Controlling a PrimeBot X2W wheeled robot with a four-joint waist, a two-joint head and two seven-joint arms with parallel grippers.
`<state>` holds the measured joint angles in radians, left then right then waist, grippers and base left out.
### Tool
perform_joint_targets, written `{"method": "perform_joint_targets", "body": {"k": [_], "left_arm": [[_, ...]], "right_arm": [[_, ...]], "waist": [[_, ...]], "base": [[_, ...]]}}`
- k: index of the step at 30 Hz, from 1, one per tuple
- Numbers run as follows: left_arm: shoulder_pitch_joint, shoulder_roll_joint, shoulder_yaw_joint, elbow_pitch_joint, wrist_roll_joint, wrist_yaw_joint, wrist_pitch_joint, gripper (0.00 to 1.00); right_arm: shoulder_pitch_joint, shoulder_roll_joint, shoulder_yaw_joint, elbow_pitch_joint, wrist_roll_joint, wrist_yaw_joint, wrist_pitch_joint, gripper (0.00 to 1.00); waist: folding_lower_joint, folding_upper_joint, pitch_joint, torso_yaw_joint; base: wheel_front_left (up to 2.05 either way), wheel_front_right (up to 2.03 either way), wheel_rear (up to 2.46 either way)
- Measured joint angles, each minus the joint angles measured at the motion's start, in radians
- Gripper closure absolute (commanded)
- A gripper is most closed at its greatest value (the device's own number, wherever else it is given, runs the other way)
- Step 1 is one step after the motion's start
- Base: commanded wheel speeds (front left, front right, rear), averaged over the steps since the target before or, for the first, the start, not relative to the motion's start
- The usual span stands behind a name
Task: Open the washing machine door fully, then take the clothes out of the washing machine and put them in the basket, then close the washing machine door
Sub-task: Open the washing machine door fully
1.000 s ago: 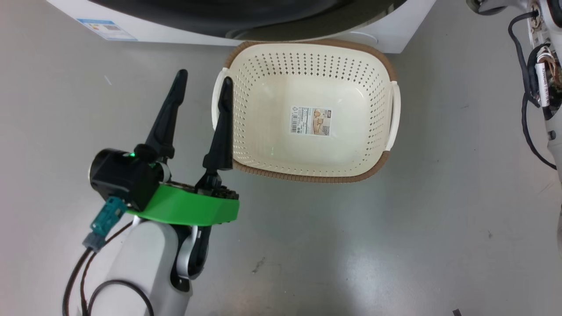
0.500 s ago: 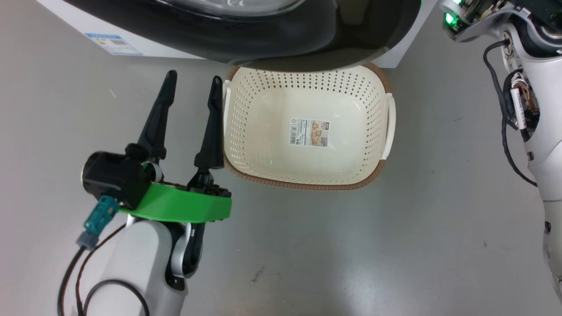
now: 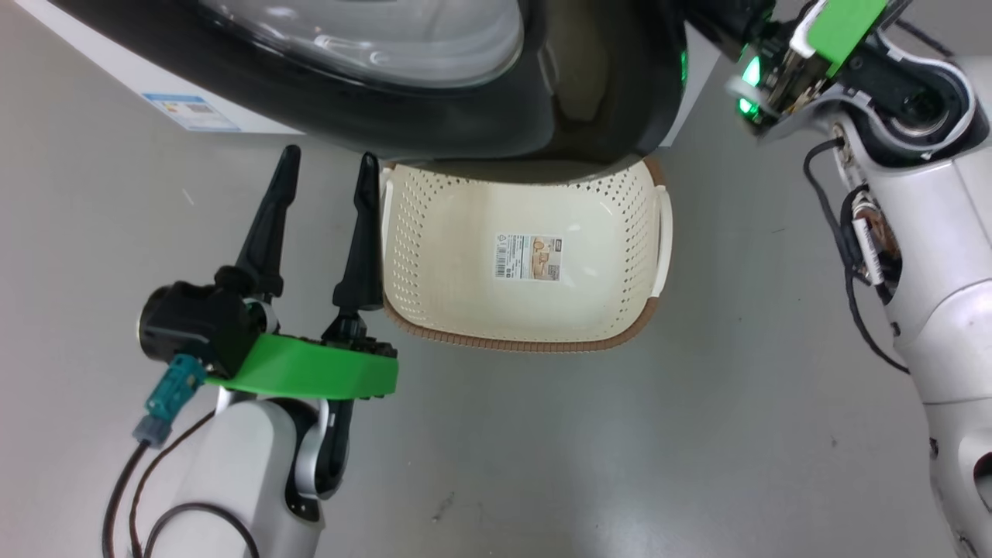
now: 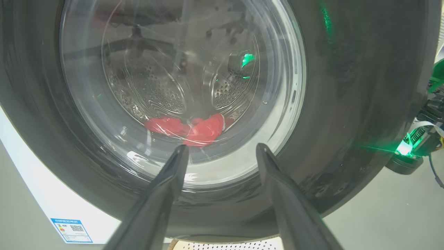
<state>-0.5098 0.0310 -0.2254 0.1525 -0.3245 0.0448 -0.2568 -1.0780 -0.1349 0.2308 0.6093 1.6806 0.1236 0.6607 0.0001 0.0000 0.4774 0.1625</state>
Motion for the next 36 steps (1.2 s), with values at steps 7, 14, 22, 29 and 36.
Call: {"method": "perform_joint_targets", "body": {"k": [7,14,22,29,36], "left_arm": [[0.009,0.000,0.005,0.003,0.001,0.000,0.000,0.00],[0.024,0.000,0.010,0.021,0.001,0.000,0.000,0.00],[0.044,0.000,0.033,0.039,0.009,-0.001,0.000,0.00],[0.056,0.000,0.043,0.055,0.008,-0.002,0.000,0.00],[0.056,0.000,0.046,0.057,0.007,-0.002,0.000,0.00]], "right_arm": [[0.044,0.007,0.012,-0.025,0.001,0.000,0.010,1.00],[0.103,0.012,0.029,-0.056,0.007,0.000,0.026,1.00],[0.155,0.028,0.056,-0.072,0.007,0.000,0.027,1.00],[0.178,0.040,0.076,-0.080,0.017,0.000,0.027,1.00],[0.178,0.046,0.083,-0.071,0.005,0.000,-0.022,1.00]], "waist": [[-0.0001,0.0000,-0.026,-0.010],[0.0000,0.0000,-0.059,-0.015],[0.0000,0.0000,-0.096,-0.028],[0.0000,0.0000,-0.112,-0.035],[0.0000,0.0000,-0.109,-0.035]], "base": [[0.00,0.00,0.00],[0.00,0.00,0.00],[0.00,0.00,0.00],[0.00,0.00,0.00],[0.00,0.00,0.00]]}}
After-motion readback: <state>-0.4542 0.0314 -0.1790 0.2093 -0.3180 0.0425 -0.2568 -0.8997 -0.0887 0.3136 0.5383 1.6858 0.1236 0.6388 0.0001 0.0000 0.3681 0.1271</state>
